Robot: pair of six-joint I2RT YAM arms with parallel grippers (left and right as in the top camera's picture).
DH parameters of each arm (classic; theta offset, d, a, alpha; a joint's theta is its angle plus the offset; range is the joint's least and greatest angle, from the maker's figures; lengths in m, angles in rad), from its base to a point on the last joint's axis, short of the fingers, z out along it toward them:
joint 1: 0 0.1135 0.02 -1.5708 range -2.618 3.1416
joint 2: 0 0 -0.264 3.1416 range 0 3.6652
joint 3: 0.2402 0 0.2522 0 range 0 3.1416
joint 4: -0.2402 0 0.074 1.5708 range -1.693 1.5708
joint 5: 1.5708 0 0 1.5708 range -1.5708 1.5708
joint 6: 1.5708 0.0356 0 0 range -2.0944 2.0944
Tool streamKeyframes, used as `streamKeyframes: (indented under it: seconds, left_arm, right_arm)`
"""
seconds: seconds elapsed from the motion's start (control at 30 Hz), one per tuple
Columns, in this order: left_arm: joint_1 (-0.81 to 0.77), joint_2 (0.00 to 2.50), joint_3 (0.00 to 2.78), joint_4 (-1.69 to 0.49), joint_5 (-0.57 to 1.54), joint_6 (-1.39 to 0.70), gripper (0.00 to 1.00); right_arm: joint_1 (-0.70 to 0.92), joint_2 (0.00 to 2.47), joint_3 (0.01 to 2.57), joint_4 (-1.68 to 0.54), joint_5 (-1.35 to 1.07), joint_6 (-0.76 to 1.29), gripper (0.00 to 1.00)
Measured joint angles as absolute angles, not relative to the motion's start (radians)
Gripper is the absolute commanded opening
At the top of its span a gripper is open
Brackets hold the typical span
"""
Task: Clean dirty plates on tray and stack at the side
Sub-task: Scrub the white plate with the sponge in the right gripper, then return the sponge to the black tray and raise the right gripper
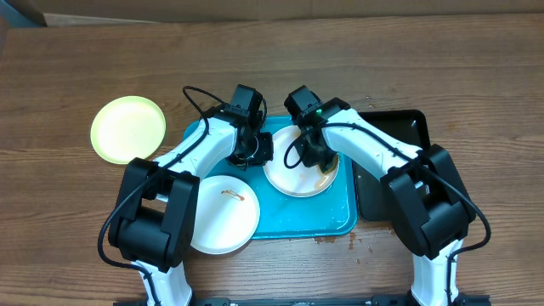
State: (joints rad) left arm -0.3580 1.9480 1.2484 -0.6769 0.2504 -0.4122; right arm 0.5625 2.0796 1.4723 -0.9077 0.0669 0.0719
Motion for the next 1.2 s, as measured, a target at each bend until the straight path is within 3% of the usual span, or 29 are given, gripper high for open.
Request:
streamKeyframes:
  seconds: [0.37, 0.6, 0.73, 0.9, 1.1, 1.2]
  left_arm:
    - [-0.358, 1.948, 1.248, -0.677, 0.251, -0.412, 0.07]
    - [-0.358, 1.948, 1.248, -0.677, 0.251, -0.412, 0.08]
    - [-0.358, 1.948, 1.248, -0.677, 0.251, -0.412, 0.11]
    - [-0.358, 1.948, 1.248, -0.676, 0.251, -0.411, 0.25]
    - [-0.358, 1.948, 1.248, -0.676, 0.251, -0.413, 0.3]
    - [-0.358, 1.948, 1.248, -0.675, 0.251, -0.412, 0.38]
  right_arm:
    - [0.535, 2.098, 1.535, -0.946, -0.263, 0.09, 0.04]
    - [0.398, 2.105, 1.707, -1.126, -0.362, 0.096, 0.04]
    - [0.291, 2.09, 1.741, -1.235, -0.353, 0.092, 0.04]
    - [0.157, 2.078, 1.741, -1.348, -0.251, 0.086, 0.04]
    - [0.071, 2.069, 1.652, -1.298, -0.106, 0.085, 0.04]
    - [0.074, 2.069, 1.565, -1.226, -0.051, 0.085, 0.04]
